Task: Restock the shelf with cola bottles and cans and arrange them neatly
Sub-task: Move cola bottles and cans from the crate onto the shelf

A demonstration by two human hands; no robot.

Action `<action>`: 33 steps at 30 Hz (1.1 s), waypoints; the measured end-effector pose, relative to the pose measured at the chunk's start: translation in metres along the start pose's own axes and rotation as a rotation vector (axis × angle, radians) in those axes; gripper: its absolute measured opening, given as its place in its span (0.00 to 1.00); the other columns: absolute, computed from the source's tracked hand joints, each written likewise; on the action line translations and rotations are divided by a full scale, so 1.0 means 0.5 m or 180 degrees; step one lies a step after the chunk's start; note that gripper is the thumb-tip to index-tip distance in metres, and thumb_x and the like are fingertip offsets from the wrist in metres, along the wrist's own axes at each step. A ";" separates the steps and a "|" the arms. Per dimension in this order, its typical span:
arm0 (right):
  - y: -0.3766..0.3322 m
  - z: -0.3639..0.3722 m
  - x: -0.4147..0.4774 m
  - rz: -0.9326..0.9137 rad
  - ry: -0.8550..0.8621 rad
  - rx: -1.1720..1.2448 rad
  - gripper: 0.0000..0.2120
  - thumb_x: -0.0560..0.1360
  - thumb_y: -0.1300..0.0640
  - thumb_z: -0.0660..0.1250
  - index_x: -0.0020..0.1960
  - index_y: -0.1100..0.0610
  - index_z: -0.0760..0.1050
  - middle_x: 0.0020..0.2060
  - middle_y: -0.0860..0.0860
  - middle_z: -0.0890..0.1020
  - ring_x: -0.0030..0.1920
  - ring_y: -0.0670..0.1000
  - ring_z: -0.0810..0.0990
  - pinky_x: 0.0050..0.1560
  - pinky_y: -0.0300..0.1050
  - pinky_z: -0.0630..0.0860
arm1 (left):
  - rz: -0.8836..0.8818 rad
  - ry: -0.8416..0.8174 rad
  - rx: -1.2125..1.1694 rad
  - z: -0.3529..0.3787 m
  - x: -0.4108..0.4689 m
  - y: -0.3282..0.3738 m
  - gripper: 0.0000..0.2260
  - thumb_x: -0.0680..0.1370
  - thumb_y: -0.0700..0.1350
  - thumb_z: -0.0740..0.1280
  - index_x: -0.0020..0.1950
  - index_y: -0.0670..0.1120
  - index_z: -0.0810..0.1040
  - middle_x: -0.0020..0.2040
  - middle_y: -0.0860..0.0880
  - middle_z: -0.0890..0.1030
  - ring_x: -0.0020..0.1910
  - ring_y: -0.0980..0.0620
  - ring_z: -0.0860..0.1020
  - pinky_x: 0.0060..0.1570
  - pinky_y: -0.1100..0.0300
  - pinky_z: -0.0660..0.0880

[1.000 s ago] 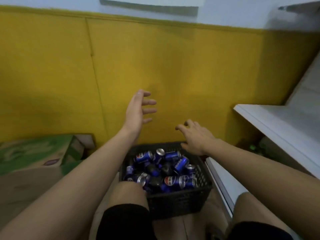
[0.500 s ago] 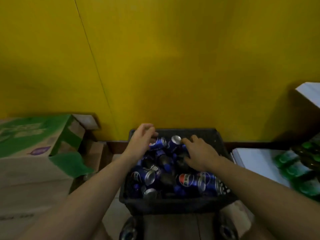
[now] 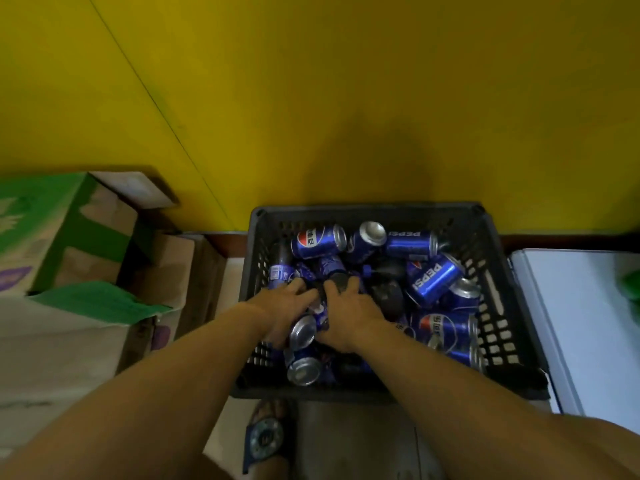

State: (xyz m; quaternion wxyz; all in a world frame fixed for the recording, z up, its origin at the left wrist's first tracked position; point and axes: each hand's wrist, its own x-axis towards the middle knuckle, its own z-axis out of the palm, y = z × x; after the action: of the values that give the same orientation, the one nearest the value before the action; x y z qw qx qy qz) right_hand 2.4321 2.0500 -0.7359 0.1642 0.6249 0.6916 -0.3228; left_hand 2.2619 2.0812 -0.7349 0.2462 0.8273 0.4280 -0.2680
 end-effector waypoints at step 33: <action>0.162 -0.315 -0.536 0.0671 0.1900 -0.1576 0.26 0.71 0.42 0.74 0.64 0.51 0.70 0.54 0.54 0.79 0.54 0.58 0.80 0.41 0.48 0.68 | 0.1491 0.2663 -0.5161 -0.298 -0.327 0.363 0.28 0.60 0.60 0.76 0.58 0.52 0.77 0.46 0.48 0.85 0.45 0.46 0.83 0.44 0.49 0.80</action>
State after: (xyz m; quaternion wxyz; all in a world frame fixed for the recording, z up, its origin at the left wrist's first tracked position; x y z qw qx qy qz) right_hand 2.5829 1.9500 -0.4703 0.1338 0.7004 0.6978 0.0679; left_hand 2.3688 1.9890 -0.4863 0.6209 0.4977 0.3603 0.4868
